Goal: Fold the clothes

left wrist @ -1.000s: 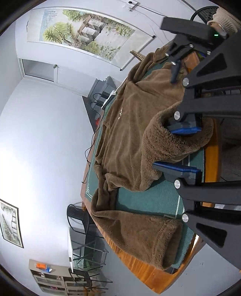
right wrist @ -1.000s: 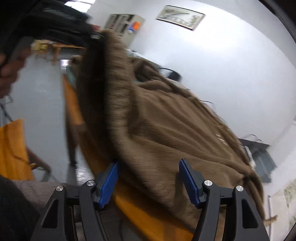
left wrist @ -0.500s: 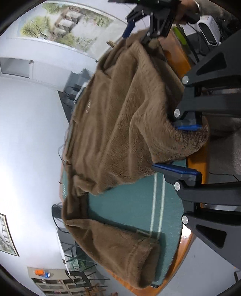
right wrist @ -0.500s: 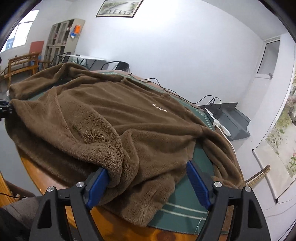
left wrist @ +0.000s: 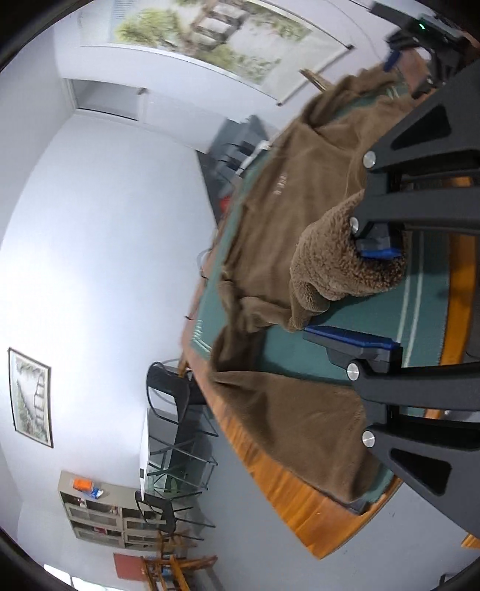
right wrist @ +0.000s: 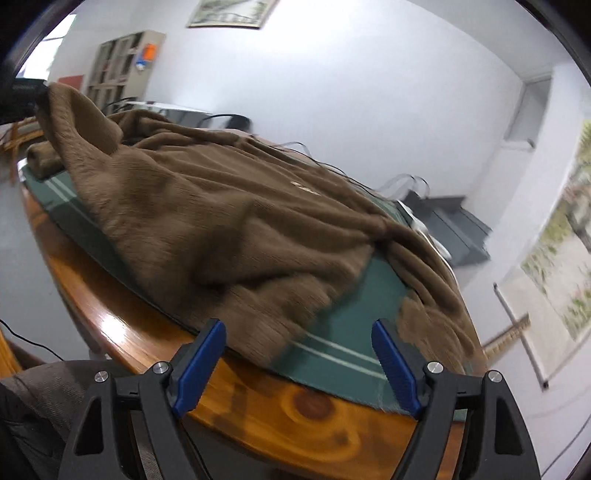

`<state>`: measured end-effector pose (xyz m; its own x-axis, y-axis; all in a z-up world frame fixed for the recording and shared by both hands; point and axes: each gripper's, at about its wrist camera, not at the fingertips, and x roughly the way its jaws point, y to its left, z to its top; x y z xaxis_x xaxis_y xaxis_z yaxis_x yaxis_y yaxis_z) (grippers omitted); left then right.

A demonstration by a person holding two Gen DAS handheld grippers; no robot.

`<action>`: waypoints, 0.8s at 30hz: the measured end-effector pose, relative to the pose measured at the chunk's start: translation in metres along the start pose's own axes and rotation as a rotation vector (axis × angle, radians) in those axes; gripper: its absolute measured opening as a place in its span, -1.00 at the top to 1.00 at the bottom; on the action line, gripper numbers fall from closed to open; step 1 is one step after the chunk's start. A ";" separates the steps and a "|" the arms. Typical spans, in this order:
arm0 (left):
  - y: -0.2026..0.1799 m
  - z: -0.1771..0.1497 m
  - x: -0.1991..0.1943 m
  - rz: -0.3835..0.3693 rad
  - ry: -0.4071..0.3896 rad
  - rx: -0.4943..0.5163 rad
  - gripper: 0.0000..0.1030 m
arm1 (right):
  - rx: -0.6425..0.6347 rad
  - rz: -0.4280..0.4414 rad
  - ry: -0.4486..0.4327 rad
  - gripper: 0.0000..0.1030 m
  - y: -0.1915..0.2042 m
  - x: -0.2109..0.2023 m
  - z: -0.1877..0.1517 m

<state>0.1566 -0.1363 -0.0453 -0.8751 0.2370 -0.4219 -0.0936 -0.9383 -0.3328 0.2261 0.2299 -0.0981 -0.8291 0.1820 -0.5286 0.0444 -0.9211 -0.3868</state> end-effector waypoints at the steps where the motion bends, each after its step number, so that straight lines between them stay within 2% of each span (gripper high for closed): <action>1: 0.001 0.004 -0.002 -0.006 -0.005 -0.002 0.34 | 0.008 -0.002 -0.003 -0.59 -0.002 -0.002 -0.003; 3: -0.002 0.010 -0.006 -0.005 -0.017 0.010 0.34 | -0.017 0.017 -0.032 -0.59 0.001 -0.010 -0.006; 7: -0.008 0.019 -0.012 -0.030 -0.038 0.015 0.34 | -0.175 0.065 -0.082 -0.59 0.033 -0.022 -0.007; 9: -0.012 0.027 -0.017 -0.043 -0.055 0.021 0.34 | -0.243 0.060 -0.092 -0.59 0.050 -0.020 -0.006; 15: -0.030 0.049 -0.032 -0.056 -0.113 0.066 0.34 | -0.227 0.041 -0.076 -0.56 0.060 0.001 0.014; 17: -0.032 0.056 -0.032 -0.053 -0.121 0.071 0.34 | -0.214 0.035 -0.067 -0.13 0.056 0.006 0.023; 18: -0.032 0.058 -0.032 -0.044 -0.125 0.074 0.34 | -0.207 0.034 -0.062 0.32 0.052 0.008 0.027; 21: -0.027 0.063 -0.029 -0.024 -0.122 0.071 0.29 | -0.171 -0.015 -0.086 0.45 0.033 0.005 0.040; 24: -0.020 0.058 -0.026 0.003 -0.102 0.069 0.20 | -0.071 -0.117 -0.156 0.53 -0.003 -0.011 0.050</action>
<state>0.1535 -0.1382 0.0207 -0.9190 0.2104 -0.3334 -0.1203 -0.9550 -0.2711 0.2074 0.2137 -0.0533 -0.9069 0.2261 -0.3556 -0.0229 -0.8691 -0.4942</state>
